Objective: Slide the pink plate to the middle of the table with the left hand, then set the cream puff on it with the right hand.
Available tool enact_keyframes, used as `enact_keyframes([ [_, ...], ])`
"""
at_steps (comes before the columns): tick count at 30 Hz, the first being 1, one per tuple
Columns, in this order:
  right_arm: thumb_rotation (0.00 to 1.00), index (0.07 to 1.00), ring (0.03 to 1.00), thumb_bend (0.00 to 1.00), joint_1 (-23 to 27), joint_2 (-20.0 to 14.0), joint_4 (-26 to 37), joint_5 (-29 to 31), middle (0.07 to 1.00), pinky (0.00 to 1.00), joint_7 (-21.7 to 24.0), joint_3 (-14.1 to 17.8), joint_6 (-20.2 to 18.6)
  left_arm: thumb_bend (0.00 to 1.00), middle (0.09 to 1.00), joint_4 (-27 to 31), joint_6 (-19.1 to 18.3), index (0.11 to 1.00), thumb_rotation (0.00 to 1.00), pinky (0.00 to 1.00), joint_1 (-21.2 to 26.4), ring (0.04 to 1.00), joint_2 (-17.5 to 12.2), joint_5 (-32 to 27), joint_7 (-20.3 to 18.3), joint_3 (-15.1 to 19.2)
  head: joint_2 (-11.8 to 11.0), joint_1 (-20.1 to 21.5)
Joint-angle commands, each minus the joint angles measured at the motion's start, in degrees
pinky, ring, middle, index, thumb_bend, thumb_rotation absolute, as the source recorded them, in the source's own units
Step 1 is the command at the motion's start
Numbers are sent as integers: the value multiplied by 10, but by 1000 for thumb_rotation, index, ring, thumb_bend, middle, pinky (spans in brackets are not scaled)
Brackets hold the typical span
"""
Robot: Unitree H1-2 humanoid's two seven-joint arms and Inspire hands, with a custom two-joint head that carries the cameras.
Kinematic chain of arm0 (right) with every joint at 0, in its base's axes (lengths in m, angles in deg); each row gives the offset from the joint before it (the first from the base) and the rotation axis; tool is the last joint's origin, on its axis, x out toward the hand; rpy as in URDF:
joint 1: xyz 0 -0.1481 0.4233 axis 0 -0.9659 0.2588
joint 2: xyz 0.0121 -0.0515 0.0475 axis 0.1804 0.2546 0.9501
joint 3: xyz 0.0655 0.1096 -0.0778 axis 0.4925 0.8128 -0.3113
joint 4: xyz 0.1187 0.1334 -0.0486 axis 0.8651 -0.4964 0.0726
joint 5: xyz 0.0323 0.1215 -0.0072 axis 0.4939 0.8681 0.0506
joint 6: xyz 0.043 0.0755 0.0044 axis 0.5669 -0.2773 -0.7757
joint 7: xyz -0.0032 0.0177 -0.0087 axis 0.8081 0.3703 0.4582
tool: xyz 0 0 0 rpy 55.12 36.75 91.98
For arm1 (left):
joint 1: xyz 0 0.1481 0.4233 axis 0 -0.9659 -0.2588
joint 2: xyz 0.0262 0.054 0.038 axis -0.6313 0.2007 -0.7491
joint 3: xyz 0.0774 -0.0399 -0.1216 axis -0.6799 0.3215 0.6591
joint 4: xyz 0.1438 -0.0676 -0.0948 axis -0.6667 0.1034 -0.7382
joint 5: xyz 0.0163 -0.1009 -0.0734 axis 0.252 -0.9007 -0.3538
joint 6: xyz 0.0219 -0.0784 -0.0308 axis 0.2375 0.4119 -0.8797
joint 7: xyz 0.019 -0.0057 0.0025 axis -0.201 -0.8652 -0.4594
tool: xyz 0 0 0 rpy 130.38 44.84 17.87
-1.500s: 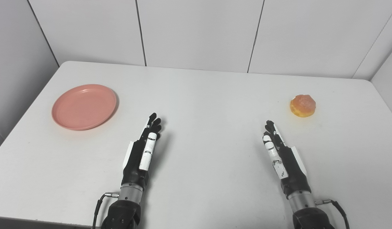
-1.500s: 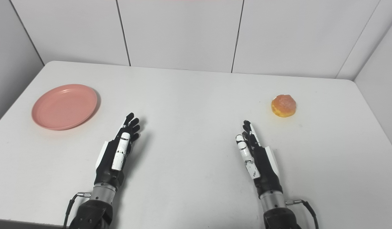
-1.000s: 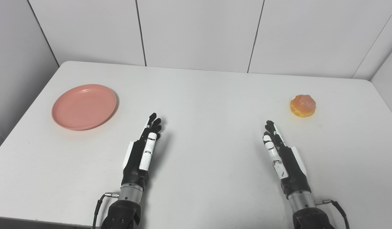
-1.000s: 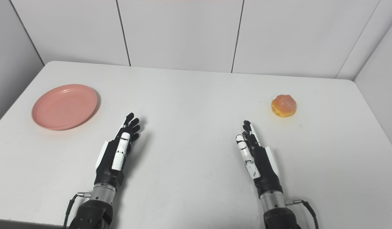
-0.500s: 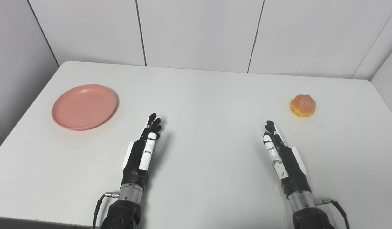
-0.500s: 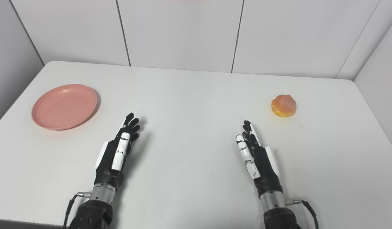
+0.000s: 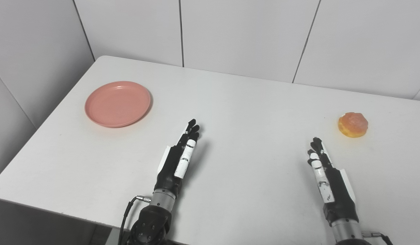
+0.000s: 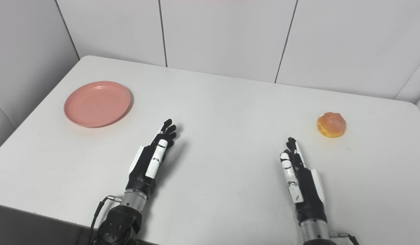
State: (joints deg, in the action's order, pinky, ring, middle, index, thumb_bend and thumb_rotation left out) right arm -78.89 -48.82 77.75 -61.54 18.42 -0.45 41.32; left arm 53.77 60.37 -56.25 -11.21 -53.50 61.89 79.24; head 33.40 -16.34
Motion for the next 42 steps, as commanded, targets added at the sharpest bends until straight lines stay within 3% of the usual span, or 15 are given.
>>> enact_keyframes([
  [1, 1000, 983, 966, 135, 4, -6, 4, 13, 981, 980, 3, 6, 41, 455, 950, 1, 20, 939, 1000, 919, -27, 930, 19, 12, 11, -8, -10, -15],
  [12, 1000, 992, 976, 46, 1, -13, -18, 33, 986, 1000, 11, 10, 91, 444, 940, -9, 21, 939, 1000, 912, -30, 917, 30, 24, 36, -28, -35, -38],
  [25, 1000, 992, 972, 41, 2, -8, -19, 35, 987, 984, 9, 10, 96, 465, 944, -14, 28, 945, 1000, 925, -28, 921, 23, 21, 33, -32, -41, -38],
  [42, 1000, 990, 980, 33, 2, -7, -12, 28, 987, 1000, 10, 8, 81, 507, 944, 23, -5, 936, 1000, 939, -21, 939, 7, 31, 25, -26, -36, -38],
])
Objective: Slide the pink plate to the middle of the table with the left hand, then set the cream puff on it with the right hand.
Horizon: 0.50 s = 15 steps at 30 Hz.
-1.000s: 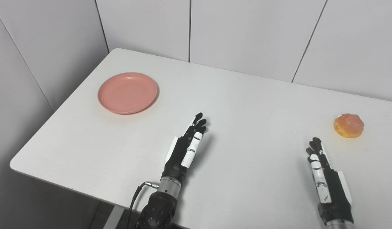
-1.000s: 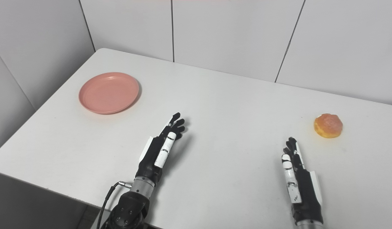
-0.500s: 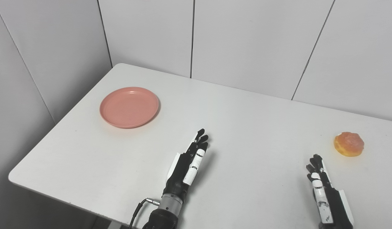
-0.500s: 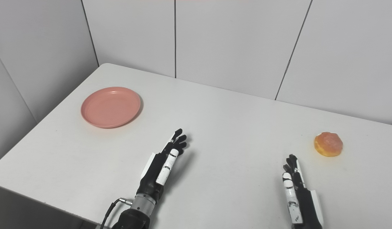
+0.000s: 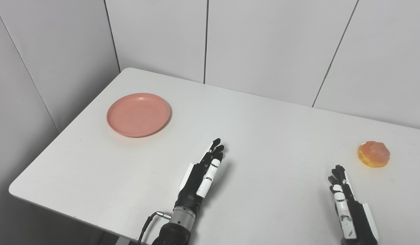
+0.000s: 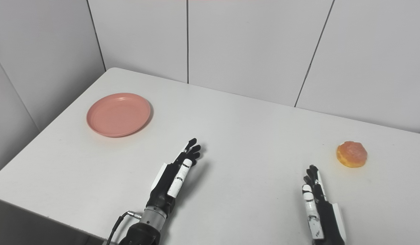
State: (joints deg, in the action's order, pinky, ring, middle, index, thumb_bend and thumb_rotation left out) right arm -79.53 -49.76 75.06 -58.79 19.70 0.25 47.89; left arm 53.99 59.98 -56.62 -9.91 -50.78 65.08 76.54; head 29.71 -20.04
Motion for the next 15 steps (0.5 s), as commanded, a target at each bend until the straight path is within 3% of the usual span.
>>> enact_keyframes([
  [1, 1000, 989, 979, 33, 8, 3, 16, -1, 986, 1000, -4, 1, 14, 508, 945, 24, -4, 936, 1000, 939, -16, 940, -8, 4, -8, 1, 1, -1],
  [12, 1000, 989, 980, 34, 12, 5, 14, -3, 988, 1000, -5, 2, 11, 481, 955, 77, -1, 942, 1000, 943, 2, 941, -23, 9, -28, 16, 2, -3],
  [15, 1000, 986, 977, 31, 13, 5, 15, -8, 986, 1000, -5, 1, 11, 537, 944, 103, -9, 933, 1000, 906, 6, 924, -22, 19, -30, 19, 5, -4],
])
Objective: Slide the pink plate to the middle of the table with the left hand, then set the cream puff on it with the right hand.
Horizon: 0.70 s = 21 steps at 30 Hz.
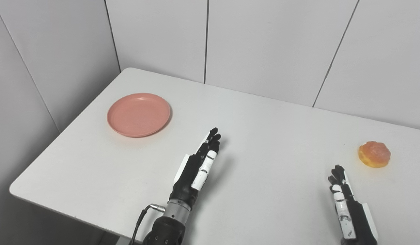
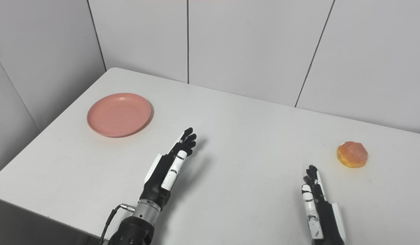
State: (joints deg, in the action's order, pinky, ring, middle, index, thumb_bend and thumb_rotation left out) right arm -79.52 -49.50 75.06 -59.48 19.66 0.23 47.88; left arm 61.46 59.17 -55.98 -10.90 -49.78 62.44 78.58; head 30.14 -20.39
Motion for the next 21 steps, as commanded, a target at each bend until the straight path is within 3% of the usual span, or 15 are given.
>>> enact_keyframes([
  [1, 1000, 986, 978, 29, 12, 2, 15, -2, 986, 1000, -5, 1, 11, 549, 940, 39, -5, 931, 1000, 896, 2, 919, -12, 15, -4, -1, 0, -1],
  [13, 1000, 987, 978, 33, 13, 3, 18, -2, 985, 1000, -4, 2, 2, 468, 948, 135, -54, 942, 1000, 893, 45, 918, -19, 12, -15, 30, 4, -1],
  [18, 1000, 987, 976, 28, 15, 2, 12, -6, 987, 987, -6, 3, 8, 483, 940, 153, -78, 936, 1000, 903, 71, 913, -30, 17, -12, 51, 4, -1],
  [21, 1000, 985, 974, 38, 15, 3, 12, -7, 983, 995, -6, 3, 8, 507, 945, 138, -69, 940, 1000, 929, 92, 917, -46, -6, -12, 78, 4, -2],
])
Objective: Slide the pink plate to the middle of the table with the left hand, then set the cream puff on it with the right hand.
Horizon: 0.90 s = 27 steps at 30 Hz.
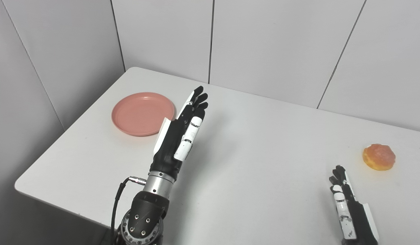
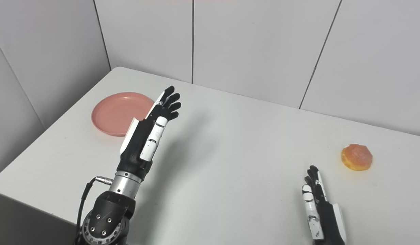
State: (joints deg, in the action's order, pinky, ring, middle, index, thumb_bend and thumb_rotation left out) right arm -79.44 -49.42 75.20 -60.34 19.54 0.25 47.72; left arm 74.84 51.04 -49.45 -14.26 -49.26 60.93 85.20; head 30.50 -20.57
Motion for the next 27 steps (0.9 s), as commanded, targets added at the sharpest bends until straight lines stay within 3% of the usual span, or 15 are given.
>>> enact_keyframes([
  [1, 1000, 986, 974, 42, 14, 2, 10, 2, 984, 998, -5, 3, 10, 523, 947, -1, 15, 944, 1000, 943, 31, 921, -15, -20, 3, 19, 0, -1],
  [9, 1000, 987, 978, 28, 13, 3, 14, 5, 985, 1000, -2, 2, 4, 486, 931, -23, 24, 922, 1000, 938, 72, 913, -38, -50, 15, 68, 1, -1],
  [16, 1000, 981, 971, 21, 13, 2, 10, -1, 979, 1000, -5, 2, 9, 454, 931, -33, 8, 917, 1000, 911, 110, 904, -58, -28, 31, 94, -2, -1],
  [21, 1000, 979, 970, 39, 13, 3, 8, -1, 977, 1000, -5, 1, 12, 440, 920, -62, 26, 913, 1000, 867, 117, 888, -91, 32, 50, 106, -4, 1],
  [27, 1000, 976, 969, 28, 11, 4, 11, -1, 975, 1000, -6, 2, 3, 457, 918, -98, 37, 914, 1000, 894, 122, 896, -130, 25, 56, 141, -4, -1],
])
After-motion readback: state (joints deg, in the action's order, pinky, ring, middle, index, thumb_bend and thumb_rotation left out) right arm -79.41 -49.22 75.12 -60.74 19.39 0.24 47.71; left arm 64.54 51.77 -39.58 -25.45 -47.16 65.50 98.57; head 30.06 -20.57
